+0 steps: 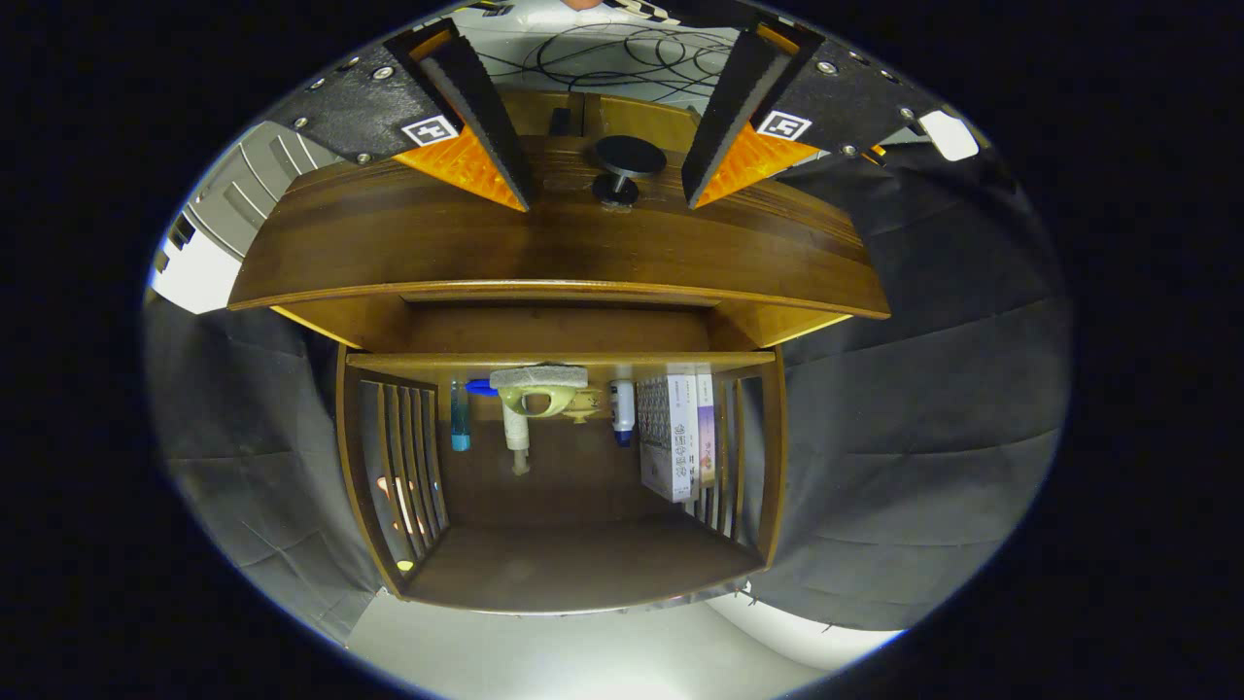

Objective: Pull open the drawer, take out the items inside it, and place them on the countertop above the cabinet.

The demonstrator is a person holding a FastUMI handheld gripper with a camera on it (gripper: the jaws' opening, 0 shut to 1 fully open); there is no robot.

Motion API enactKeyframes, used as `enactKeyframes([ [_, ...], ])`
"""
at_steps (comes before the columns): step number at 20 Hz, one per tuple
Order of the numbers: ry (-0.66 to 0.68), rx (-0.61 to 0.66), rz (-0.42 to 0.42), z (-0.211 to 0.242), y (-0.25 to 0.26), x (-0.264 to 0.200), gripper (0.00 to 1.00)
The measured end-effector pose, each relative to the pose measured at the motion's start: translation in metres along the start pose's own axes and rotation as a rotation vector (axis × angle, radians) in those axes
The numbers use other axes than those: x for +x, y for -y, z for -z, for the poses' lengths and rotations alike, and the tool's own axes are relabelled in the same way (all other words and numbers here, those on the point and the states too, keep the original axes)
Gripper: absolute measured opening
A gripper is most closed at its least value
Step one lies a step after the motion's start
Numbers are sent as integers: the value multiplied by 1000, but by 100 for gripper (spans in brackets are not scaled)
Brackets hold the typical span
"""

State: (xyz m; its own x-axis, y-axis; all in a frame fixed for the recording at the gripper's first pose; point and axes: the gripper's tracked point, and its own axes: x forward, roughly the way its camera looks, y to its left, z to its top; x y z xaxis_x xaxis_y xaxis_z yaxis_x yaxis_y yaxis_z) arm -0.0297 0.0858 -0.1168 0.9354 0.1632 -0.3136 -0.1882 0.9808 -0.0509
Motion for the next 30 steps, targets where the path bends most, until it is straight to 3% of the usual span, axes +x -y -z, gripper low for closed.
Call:
enactKeyframes([
  [7, -15, 6, 34, 6, -5, 12, 92],
  [11, -19, 24, 93, 2, 4, 25, 92],
  [22, -16, 117, 149, -20, 7, 70, 92],
  [30, -14, 115, 164, -27, 14, 103, 93],
])
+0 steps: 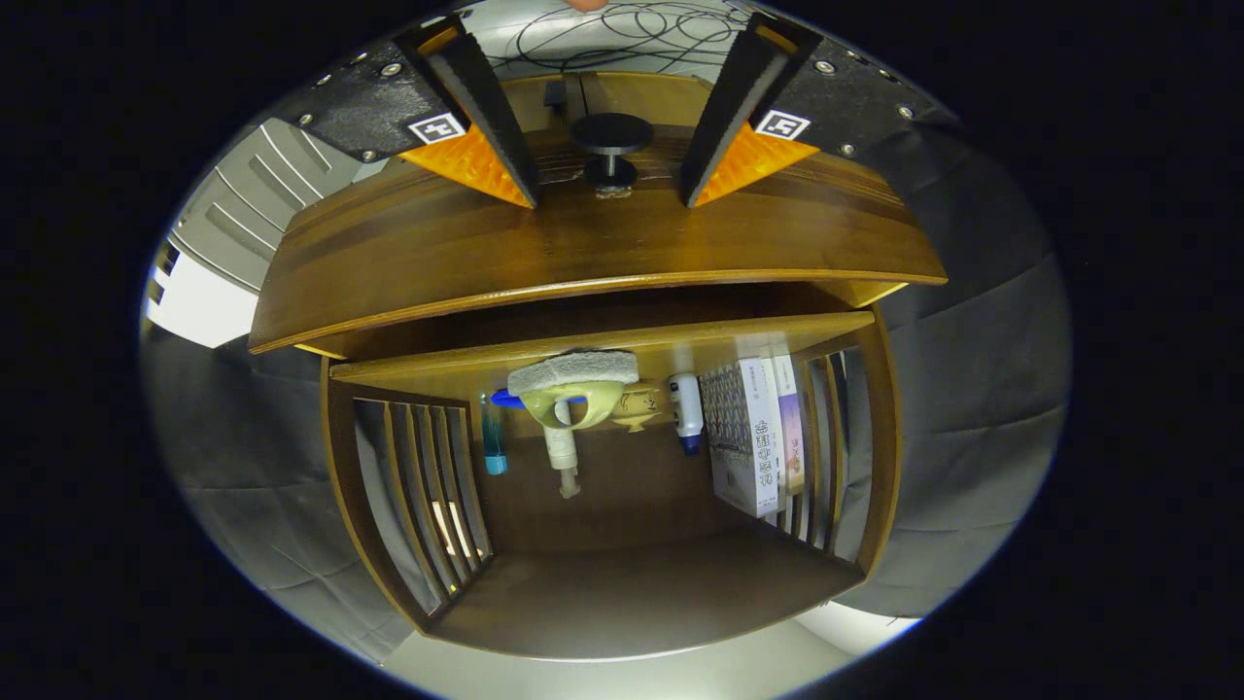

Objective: Pull open the drawer, take out the items inside it, and place them on the countertop above the cabinet.

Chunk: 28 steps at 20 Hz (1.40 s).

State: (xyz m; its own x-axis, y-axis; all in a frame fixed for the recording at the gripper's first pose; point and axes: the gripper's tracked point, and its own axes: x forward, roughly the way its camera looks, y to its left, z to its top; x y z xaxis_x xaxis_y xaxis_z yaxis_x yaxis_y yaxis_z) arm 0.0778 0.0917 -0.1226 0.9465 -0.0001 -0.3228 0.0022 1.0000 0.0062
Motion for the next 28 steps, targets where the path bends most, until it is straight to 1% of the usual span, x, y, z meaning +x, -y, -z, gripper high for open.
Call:
enactKeyframes([
  [12, 26, -57, 30, -11, 1, 53, 92],
  [20, 32, -54, 41, -19, 2, 82, 93],
  [22, 44, -81, 53, -16, 0, 81, 93],
  [24, 56, -134, 26, -17, -3, 76, 95],
  [28, 154, -146, -12, -55, 3, 36, 96],
])
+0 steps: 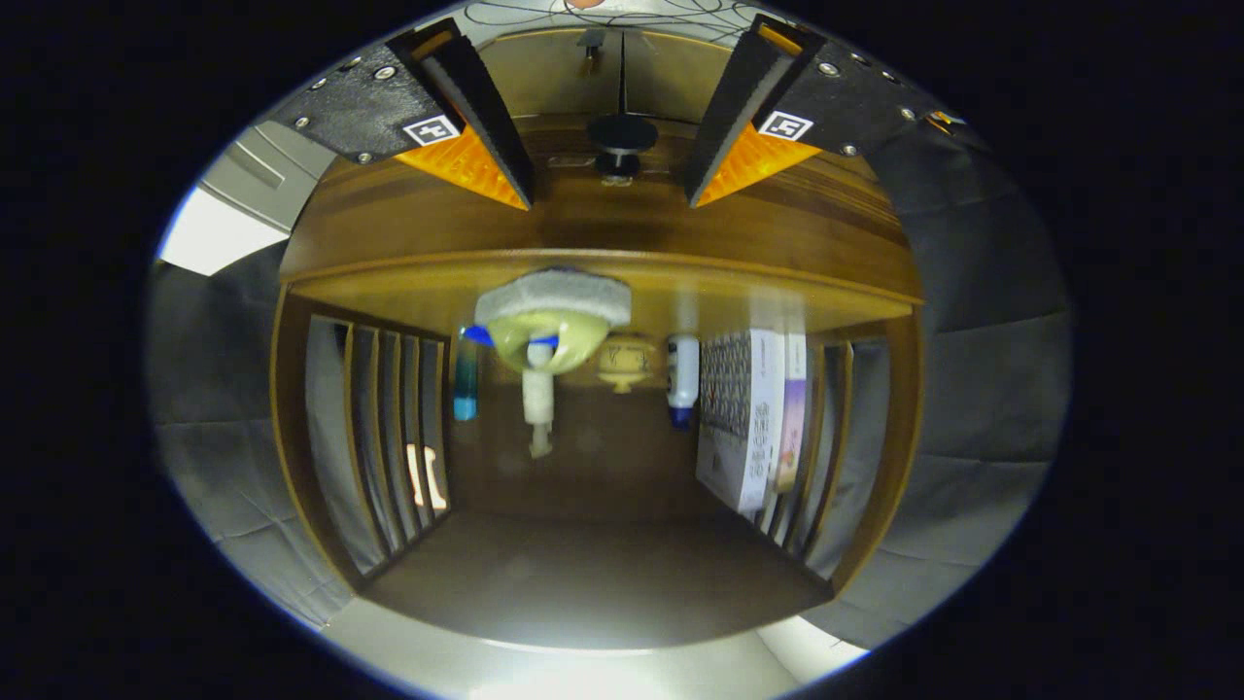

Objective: Pull open the drawer, take out the items inside it, and place them on the countertop above the cabinet.

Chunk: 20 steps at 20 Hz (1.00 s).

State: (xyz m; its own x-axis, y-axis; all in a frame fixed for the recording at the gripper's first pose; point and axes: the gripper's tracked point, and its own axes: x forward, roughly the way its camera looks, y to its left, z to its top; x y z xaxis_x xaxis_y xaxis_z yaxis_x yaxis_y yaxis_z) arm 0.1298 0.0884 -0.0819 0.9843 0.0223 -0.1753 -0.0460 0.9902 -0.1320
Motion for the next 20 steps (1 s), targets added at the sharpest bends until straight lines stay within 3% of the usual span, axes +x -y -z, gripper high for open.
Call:
enactKeyframes([
  [6, 58, 75, -8, -51, 40, -64, 96],
  [13, 101, 130, -10, -66, 74, -126, 95],
  [20, 166, 126, -64, -76, 72, -161, 94],
])
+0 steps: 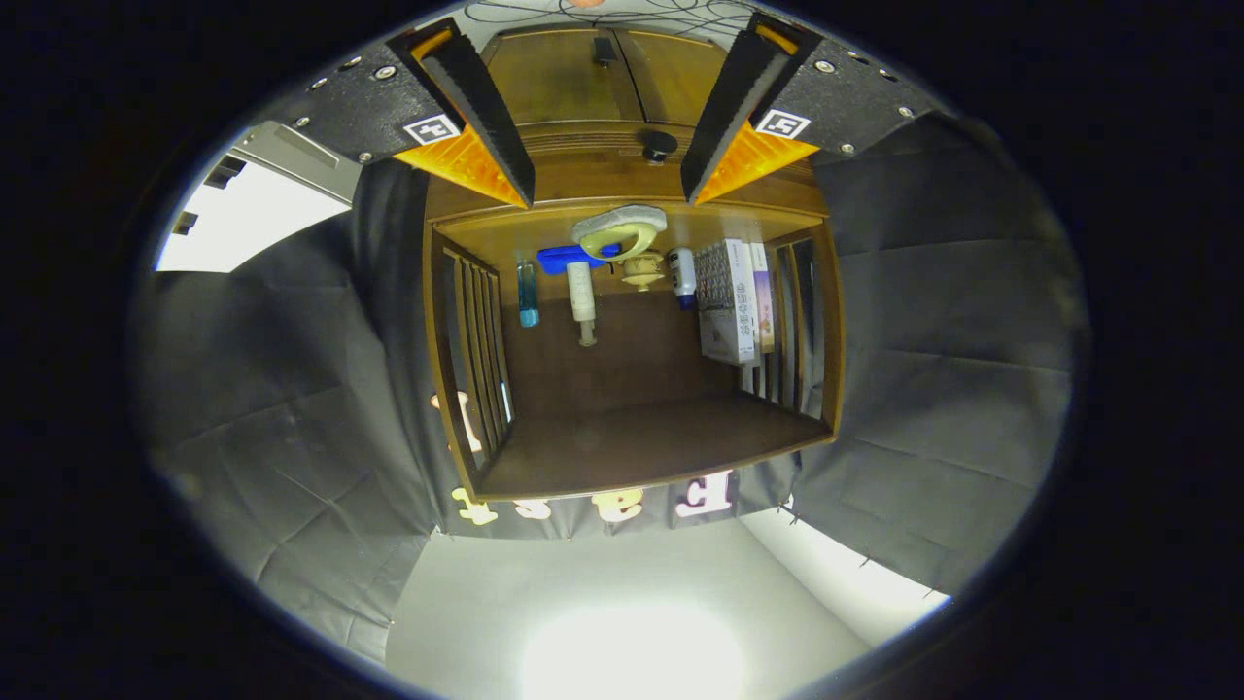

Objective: Pull open the drawer, take out the items inside it, and place them on the countertop above the cabinet.

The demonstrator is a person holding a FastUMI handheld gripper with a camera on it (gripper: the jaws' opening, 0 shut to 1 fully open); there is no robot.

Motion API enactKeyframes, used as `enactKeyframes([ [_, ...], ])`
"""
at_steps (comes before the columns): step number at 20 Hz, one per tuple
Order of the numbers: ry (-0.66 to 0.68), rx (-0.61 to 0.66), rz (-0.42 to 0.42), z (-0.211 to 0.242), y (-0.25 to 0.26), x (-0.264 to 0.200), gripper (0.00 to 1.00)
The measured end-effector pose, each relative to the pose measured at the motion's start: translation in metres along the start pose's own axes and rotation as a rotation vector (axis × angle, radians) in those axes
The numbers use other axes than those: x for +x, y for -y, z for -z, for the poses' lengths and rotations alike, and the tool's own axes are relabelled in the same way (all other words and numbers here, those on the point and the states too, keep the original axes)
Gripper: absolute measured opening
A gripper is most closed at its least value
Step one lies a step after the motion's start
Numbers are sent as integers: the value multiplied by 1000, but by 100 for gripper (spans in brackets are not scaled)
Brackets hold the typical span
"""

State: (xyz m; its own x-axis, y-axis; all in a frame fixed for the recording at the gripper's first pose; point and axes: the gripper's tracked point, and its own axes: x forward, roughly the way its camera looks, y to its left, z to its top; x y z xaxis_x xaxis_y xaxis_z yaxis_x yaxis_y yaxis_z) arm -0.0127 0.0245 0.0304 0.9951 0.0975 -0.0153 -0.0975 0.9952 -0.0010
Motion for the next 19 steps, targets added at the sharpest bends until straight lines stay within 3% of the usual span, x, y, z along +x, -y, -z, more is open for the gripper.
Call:
enactKeyframes([
  [19, 9, 28, -1, -9, 9, -1, 95],
])
